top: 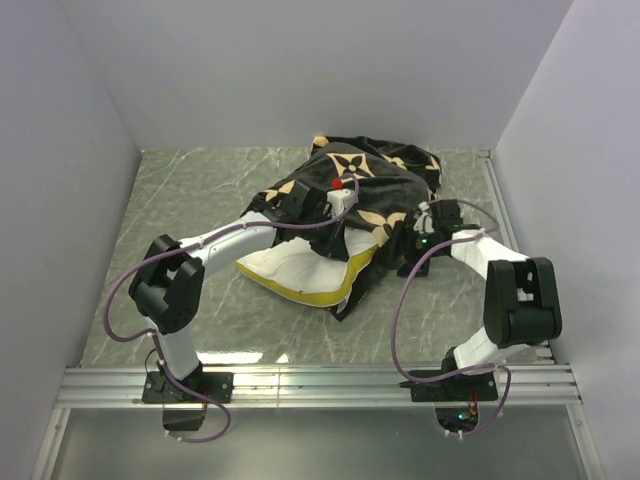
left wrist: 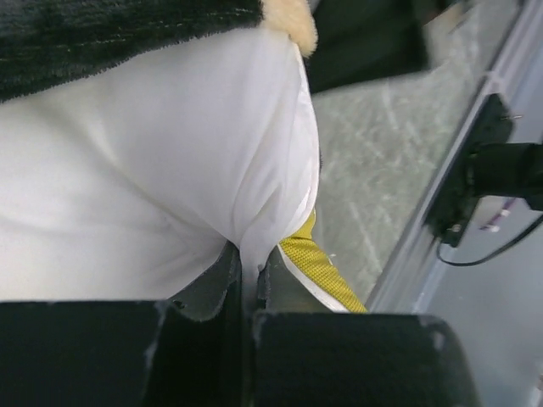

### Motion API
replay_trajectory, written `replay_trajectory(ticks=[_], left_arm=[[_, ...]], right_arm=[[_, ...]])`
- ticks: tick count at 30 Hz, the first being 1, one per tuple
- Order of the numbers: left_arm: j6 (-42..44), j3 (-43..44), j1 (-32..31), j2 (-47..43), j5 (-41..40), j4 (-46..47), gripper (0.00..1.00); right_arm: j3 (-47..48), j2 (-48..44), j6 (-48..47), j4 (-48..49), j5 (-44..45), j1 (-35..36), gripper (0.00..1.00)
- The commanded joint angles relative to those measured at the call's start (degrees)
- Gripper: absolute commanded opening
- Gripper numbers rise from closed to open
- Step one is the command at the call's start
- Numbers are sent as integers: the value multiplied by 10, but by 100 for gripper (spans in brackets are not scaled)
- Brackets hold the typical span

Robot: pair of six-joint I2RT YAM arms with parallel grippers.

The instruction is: Put the pillow into the pillowcase

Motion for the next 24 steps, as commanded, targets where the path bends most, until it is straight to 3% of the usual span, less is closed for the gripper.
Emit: replay_trajectory(ticks=[1, 4, 6, 7, 8, 9, 13, 18, 22, 24], left_arm=[[-39, 27, 16, -30, 84, 64, 0], [-54, 23, 25, -29, 94, 78, 0], [-69, 12, 32, -31, 104, 92, 0], [-76, 9, 34, -32, 103, 106, 0], [-83, 7, 37, -33, 96, 113, 0], [-87, 5, 41, -36, 92, 122, 0], [-77, 37, 57, -25, 29, 140, 0], [-105, 151, 118, 7, -59, 144, 0], [-96, 211, 142, -9, -117, 133, 0], [-98, 229, 155, -27, -104, 125, 0]], right_arm=[[-12, 30, 19, 99, -36, 50, 90], [-15, 64, 50, 145, -54, 62, 87], [-3, 75, 46, 149, -58, 66, 60], [0, 75, 44, 150, -68, 66, 42], [8, 71, 39, 144, -80, 68, 6], [16, 54, 32, 132, -103, 70, 0], [45, -49, -14, 61, -161, 104, 0], [112, -180, -58, 0, -224, 184, 0], [165, -212, -50, -4, -272, 234, 0], [180, -214, -49, -9, -254, 240, 0]])
